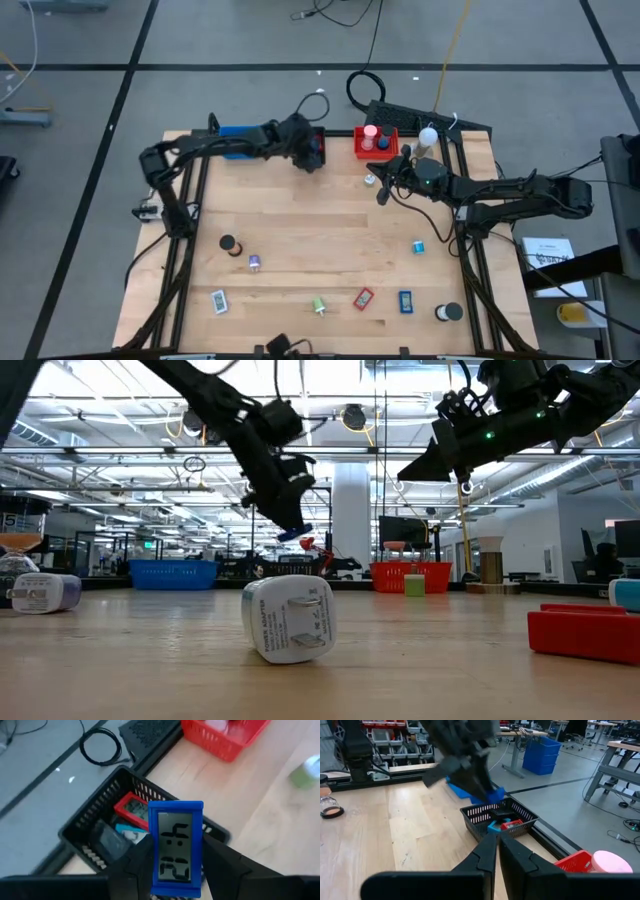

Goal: Pick & Place Office items
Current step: Put the left blue digital clock into the black bin

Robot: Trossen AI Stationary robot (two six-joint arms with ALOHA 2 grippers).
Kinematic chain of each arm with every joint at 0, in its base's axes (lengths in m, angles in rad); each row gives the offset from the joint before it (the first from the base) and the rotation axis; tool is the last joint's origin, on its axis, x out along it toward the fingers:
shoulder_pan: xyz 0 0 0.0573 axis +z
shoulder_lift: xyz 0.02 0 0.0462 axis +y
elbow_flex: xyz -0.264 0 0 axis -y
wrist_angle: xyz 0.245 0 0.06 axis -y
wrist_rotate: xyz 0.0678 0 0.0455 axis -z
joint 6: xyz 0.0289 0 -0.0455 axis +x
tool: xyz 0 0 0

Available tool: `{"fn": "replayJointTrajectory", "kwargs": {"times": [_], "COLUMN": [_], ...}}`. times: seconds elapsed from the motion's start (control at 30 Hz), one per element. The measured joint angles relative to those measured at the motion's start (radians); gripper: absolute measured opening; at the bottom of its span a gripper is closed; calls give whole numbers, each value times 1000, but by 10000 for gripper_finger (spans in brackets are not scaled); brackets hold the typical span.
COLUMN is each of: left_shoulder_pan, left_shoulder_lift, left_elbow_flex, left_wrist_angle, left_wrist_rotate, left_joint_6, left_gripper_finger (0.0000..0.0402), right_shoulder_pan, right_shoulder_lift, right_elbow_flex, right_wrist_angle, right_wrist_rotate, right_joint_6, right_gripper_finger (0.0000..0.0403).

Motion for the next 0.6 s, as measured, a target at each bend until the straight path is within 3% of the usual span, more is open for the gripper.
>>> {"fn": "replayJointTrajectory", "kwargs": {"times": [0.13, 0.27, 0.6], "left_shoulder_pan": [31, 42, 53], "left_shoulder_lift": [64, 91, 120], "left_elbow_flex": [46, 48, 45], "left_wrist_angle": [-33, -48, -68], "left_wrist_rotate": [109, 143, 165], "left_joint_6": [173, 321, 448], "left_gripper_finger": [144, 145, 145], "right_shoulder_pan": [0, 0, 0], "right_shoulder_lift": [0, 0, 0], "right_elbow_flex": [0, 0, 0], "right_wrist_angle": [0, 0, 0], "right_wrist_rotate": [0, 0, 0], "right_joint_6": [0, 0, 0], "right_gripper_finger": [15, 16, 16]}}
